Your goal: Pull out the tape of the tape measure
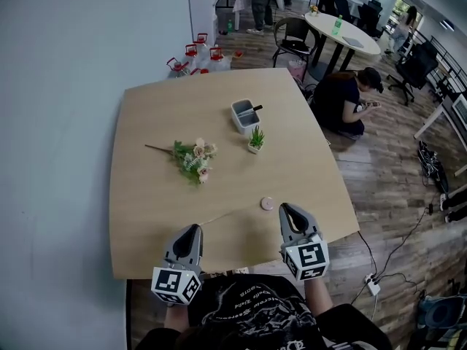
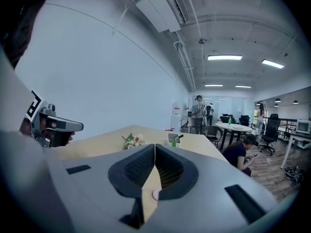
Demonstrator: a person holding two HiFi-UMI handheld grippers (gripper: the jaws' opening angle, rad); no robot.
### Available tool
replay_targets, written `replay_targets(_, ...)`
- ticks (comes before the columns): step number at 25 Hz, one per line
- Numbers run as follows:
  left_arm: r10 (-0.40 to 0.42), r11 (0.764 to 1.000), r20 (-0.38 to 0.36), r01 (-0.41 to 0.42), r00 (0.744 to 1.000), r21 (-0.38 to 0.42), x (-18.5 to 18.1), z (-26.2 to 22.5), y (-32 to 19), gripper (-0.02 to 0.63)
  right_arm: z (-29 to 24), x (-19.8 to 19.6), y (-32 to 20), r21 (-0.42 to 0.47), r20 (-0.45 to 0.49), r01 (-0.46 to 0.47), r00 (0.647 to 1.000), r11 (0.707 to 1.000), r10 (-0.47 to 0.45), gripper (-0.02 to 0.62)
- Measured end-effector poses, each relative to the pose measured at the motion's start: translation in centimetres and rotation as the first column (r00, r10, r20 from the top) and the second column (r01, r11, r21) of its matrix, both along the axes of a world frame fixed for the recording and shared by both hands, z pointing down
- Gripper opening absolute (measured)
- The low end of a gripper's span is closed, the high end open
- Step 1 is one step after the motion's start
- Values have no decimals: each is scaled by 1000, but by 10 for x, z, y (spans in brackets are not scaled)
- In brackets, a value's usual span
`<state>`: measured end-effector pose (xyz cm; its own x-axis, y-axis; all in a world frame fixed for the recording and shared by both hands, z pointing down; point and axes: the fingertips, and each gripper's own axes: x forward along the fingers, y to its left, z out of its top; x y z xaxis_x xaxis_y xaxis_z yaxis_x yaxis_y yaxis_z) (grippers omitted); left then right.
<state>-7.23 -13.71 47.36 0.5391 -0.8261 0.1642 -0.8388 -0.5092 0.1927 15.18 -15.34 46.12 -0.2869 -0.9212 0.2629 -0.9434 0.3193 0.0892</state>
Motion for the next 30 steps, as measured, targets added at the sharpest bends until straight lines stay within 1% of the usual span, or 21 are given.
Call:
replay_targets(1, 3, 1000, 14, -3, 1000, 2, 1, 1, 1, 11, 0, -1, 0, 1, -4, 1, 1000, 1000, -1, 15)
replay_targets(5, 20, 1000, 77, -22, 997, 13, 8, 2, 6, 6, -2, -5, 2, 10, -12, 11, 1000, 1000, -11, 14)
replay_targets(10, 33, 999, 75, -34, 997, 17, 8, 0, 5, 6, -8, -6, -1, 44, -35, -5, 999, 999, 7, 12)
replay_targets(14, 23, 1000, 79, -25, 997, 15, 3, 0, 4, 6, -7, -8, 0, 39, -50, -4, 999, 999, 6, 12)
replay_targets(18, 12, 1000, 117, -15, 993, 27, -1, 0, 4, 6, -8, -10, 1, 41, -71, -4, 997, 999, 7, 12)
replay_targets(24, 0, 1000, 99, -2, 995, 26, -4, 2, 5, 6, -4, -9, 2, 39, -91, -10, 996, 999, 14, 12)
replay_targets(28, -6, 1000, 60, 6, 998, 2, -8, 4, 8, 6, -2, -10, 6, 31, -94, -15, 995, 999, 18, 12)
replay_targets(30, -10, 1000, 62, 10, 998, 3, -10, 4, 8, 6, 1, -10, 7, 27, -100, -15, 995, 1000, 18, 12)
